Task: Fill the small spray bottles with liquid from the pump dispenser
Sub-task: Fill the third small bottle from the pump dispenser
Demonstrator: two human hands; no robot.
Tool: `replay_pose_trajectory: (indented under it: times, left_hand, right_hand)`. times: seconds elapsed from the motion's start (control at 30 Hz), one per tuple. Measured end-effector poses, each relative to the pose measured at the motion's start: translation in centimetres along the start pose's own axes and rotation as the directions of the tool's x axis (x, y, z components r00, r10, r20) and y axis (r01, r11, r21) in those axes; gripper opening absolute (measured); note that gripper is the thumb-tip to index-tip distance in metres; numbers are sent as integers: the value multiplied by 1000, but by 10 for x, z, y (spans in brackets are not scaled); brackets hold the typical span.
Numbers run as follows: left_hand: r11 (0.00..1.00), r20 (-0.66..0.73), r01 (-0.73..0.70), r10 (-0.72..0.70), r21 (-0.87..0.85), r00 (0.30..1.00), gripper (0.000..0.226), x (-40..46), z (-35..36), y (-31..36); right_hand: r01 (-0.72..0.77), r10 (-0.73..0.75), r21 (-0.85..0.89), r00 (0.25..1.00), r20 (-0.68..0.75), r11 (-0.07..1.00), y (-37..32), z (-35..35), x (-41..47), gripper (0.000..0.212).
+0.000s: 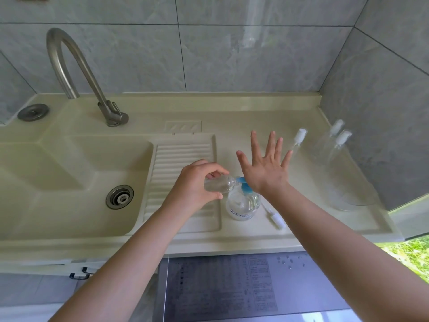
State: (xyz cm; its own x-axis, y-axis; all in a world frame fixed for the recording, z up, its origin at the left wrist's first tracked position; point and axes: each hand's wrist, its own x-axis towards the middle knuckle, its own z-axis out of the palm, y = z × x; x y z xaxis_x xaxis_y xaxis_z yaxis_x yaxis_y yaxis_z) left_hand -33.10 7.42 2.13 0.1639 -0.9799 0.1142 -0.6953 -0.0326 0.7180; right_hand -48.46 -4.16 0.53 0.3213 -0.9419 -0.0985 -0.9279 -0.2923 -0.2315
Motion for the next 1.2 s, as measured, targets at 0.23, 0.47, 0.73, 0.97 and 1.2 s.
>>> replay_pose_trajectory:
  times: [0.23,0.47,0.73,0.97,1.2]
  left_hand:
    - [1000,-2,-1,1,7,1000,54,0,-1,-1]
    - [1000,-3,-1,1,0,1000,54,1,-2,-1]
    - [1000,-1,3,-3,4,1000,54,-1,-3,-3]
    - [1000,13,12,-12,10,1000,54,1,-3,-1]
    - [1000,11,6,-6,-1,1000,53,1,-3,0]
  right_hand:
    - [-16,15,110,1000,12,994,1,-15,7,74]
    - [40,-40,-32,999,-13,999,2,0,3,71]
    - [20,-19,128,1000,-13,992,4,-15,9,76]
    - [65,-67,-45,997,-30,997,5,0,7,72]
    - [54,-22,460,997,-74,886,15,-12,-3,61]
